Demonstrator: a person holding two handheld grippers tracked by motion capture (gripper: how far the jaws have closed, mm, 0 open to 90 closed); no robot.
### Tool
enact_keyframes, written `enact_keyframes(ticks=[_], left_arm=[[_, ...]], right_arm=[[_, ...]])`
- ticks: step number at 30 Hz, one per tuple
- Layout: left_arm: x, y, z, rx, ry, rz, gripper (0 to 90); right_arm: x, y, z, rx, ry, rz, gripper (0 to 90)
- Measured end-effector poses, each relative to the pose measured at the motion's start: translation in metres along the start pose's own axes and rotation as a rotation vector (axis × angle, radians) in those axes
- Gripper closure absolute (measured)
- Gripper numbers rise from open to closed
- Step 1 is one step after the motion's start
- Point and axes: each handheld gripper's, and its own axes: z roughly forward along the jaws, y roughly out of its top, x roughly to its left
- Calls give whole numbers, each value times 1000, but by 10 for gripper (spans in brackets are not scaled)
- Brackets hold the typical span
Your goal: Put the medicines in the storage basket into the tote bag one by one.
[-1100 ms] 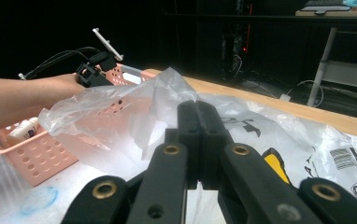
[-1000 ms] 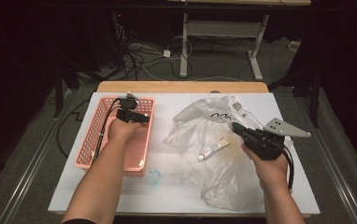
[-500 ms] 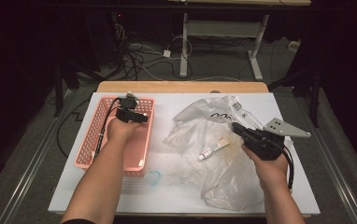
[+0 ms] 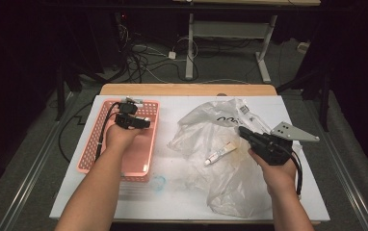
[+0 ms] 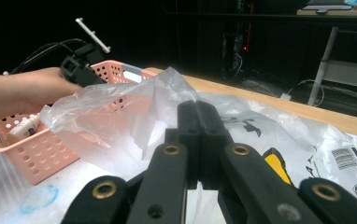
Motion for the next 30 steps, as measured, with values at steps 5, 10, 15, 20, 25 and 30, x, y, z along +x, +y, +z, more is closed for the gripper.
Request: enact_keyframes(ticks=[5,10,15,20,25,30], left_arm=[[-7,-7,-8,19,-1,37,354],[-8,-13,-22,10,-2,40,354],[-9,-24,-33,-3,-9,39,354],[-12,-35,-43,6,-8,66,354],[-15,-45,-53,13,4,96,354],[-16,-55,-63,9,-4,109,354]], right_arm=[[1,0,0,3,5,-6,900],[1,1,0,1,3,-4,900],[1,2,-2,-6,3,-6,900],[2,2,-1,-6,0,-5,900],[2,2,-2,-5,-1,-6,900],[3,2,-1,-6,2,-8,900]])
